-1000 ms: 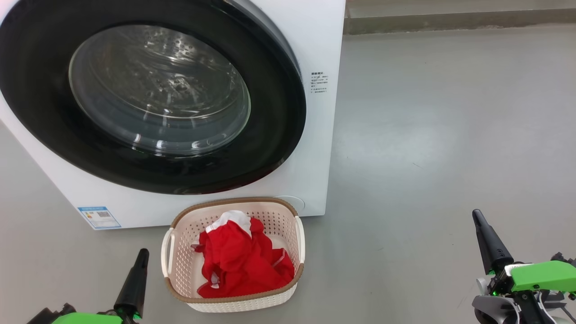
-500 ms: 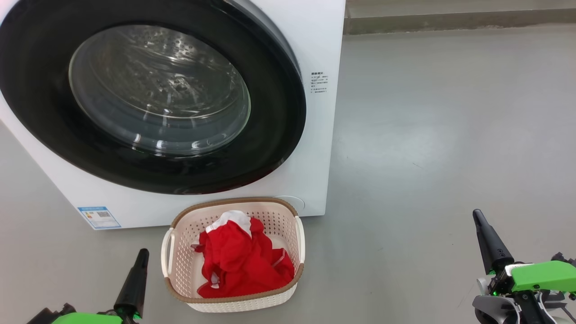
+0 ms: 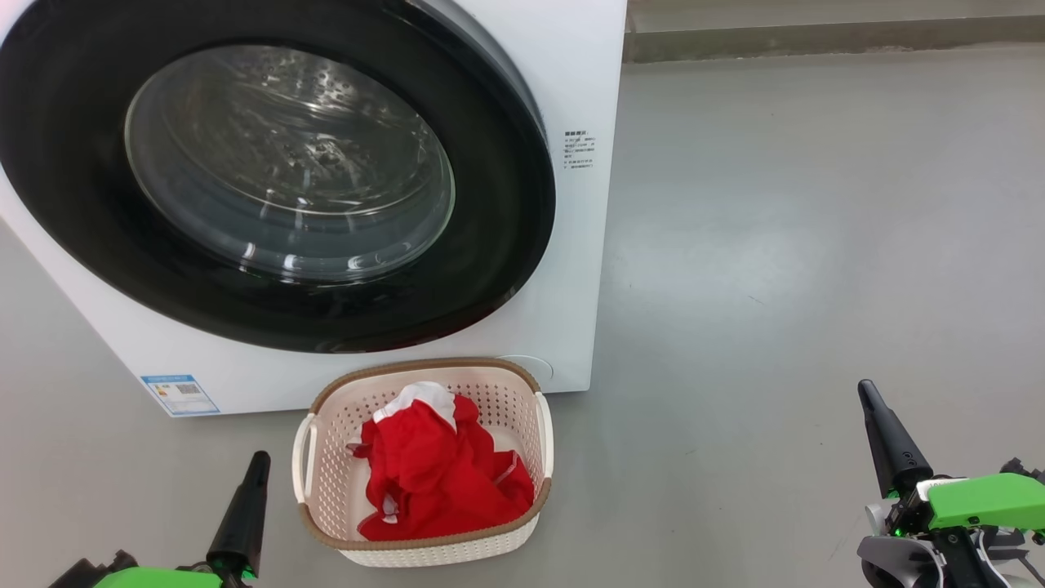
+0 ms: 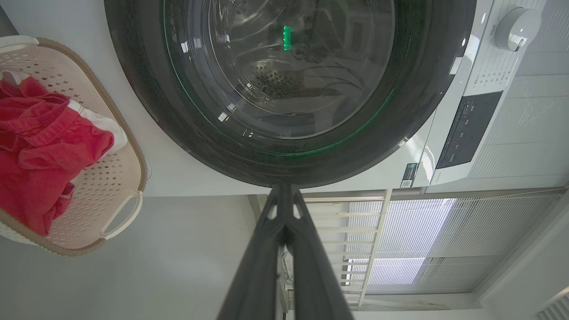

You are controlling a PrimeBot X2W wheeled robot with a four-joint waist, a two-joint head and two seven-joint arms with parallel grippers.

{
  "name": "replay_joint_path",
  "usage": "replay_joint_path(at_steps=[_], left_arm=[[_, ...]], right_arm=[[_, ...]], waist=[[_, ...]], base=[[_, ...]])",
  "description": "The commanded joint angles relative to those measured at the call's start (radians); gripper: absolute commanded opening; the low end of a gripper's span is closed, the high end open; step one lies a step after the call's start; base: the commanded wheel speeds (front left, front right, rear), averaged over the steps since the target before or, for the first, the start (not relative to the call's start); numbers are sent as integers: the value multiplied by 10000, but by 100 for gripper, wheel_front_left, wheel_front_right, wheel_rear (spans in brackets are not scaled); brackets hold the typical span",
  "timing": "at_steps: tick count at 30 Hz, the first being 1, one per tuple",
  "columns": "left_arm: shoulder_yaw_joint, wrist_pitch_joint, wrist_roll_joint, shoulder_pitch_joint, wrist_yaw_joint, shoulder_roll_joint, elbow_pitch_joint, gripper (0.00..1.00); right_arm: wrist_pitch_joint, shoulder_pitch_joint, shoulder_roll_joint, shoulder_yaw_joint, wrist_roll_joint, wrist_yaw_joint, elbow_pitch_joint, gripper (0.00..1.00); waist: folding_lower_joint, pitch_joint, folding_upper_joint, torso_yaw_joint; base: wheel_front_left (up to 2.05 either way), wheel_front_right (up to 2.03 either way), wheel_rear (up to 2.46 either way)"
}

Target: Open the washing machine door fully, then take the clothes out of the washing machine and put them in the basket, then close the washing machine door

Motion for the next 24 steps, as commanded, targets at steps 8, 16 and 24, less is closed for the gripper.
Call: replay_joint_path(at_steps=[8, 16, 24], left_arm=[[372, 70, -101, -441, -69, 79, -275, 0], [371, 70, -102, -441, -69, 79, -275, 0], [371, 69, -102, -441, -69, 79, -276, 0]], right_arm=[[70, -440, -168, 205, 28, -4, -296, 0], [70, -440, -168, 204, 28, -4, -296, 0], [70, -440, -168, 204, 28, -4, -296, 0]], waist=[[0, 0, 0, 0], [0, 0, 0, 0], [0, 0, 0, 0]], base=[[0, 0, 0], [0, 0, 0], [0, 0, 0]])
